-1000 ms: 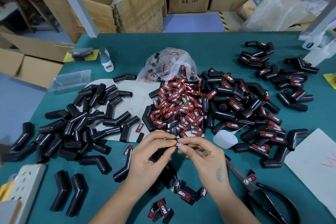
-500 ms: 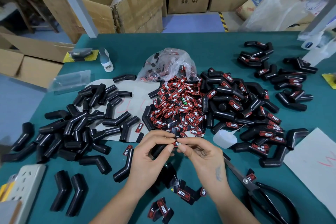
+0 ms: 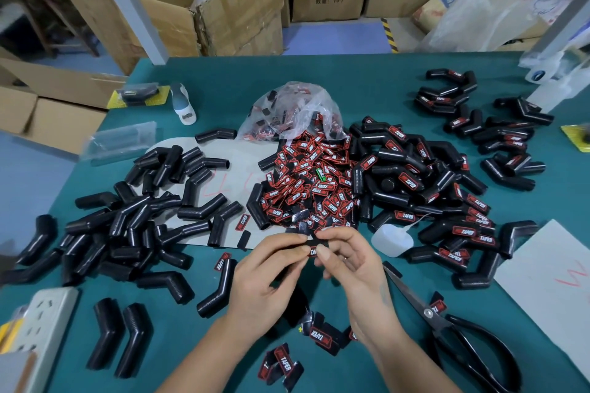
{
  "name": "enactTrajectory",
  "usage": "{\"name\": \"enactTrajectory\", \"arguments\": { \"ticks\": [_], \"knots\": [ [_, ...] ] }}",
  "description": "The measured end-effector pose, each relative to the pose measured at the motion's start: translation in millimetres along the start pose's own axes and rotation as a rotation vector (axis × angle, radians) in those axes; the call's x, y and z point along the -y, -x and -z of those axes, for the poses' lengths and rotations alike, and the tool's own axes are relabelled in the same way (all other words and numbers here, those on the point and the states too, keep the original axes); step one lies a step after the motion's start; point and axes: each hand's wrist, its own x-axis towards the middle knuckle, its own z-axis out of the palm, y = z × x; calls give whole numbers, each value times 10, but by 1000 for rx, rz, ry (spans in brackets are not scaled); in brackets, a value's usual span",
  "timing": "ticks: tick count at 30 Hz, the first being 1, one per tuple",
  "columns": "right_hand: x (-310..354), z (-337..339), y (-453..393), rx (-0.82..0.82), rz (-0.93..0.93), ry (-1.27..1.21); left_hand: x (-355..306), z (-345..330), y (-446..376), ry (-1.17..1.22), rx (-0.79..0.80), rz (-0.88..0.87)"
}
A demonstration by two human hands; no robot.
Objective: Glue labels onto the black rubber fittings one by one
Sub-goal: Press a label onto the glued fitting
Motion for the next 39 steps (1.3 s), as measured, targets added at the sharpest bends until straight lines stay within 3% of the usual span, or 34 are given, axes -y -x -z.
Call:
{"name": "enactTrajectory", "arguments": {
  "ticks": [7, 14, 25, 29, 34, 39],
  "knots": [
    [3, -21, 21, 6, 15, 63, -53, -26, -44, 60, 13, 80],
    [25, -12, 13, 20, 16, 69, -69, 46, -76, 319, 59, 356],
    [44, 13, 18, 9, 59, 123, -33, 114, -74, 316, 150, 311],
    [86, 3, 28, 1, 70, 114, -41, 125, -60, 337, 134, 374],
    [75, 4, 39, 11, 78, 158, -63, 107, -88, 263, 113, 236],
    [54, 16, 52, 6, 66, 179, -50, 98, -79, 299, 58, 267]
  ]
}}
